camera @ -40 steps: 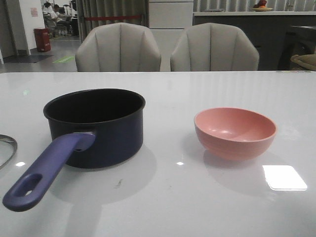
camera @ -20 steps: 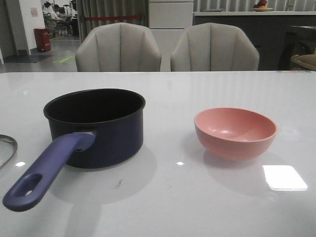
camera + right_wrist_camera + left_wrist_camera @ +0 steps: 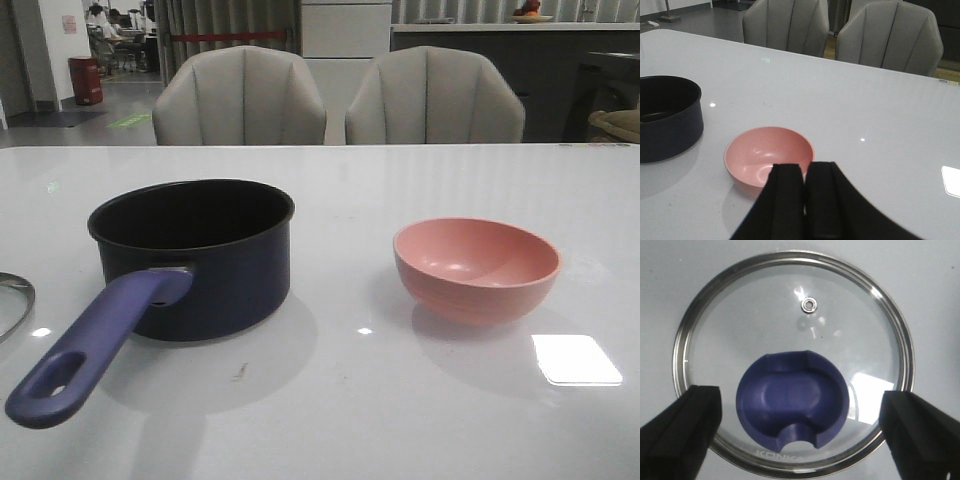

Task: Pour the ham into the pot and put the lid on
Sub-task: 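Move the left gripper to the glass lid knob and grasp it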

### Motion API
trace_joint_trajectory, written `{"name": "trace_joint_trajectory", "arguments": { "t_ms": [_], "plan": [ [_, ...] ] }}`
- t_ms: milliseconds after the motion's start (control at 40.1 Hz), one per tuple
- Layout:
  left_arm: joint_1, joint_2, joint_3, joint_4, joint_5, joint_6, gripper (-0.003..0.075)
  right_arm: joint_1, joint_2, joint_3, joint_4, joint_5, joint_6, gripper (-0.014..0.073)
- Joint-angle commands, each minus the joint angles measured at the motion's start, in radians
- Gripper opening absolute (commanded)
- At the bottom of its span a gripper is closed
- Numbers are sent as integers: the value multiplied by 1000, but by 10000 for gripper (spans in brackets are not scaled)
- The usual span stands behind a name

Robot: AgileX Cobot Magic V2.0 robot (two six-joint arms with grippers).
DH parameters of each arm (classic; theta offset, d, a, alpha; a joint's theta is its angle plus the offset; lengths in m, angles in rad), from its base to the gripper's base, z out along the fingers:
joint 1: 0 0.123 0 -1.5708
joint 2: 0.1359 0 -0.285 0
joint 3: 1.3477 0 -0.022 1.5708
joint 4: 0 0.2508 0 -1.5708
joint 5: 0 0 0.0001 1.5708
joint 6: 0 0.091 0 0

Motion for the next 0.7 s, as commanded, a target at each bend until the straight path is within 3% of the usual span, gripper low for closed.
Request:
{"name": "trace_joint_trajectory", "arguments": {
  "t_ms": [0,474,673],
  "plan": [
    [13,-22,-29,-11,-10,-12,659,0,6,-28,7,-69,-11,148],
    [15,40,-29,-29,-26,-12,646,0,6,-28,7,-69,-11,148],
    [15,52,-29,-32,-16,-12,464,0,6,-28,7,-69,-11,148]
  ]
}}
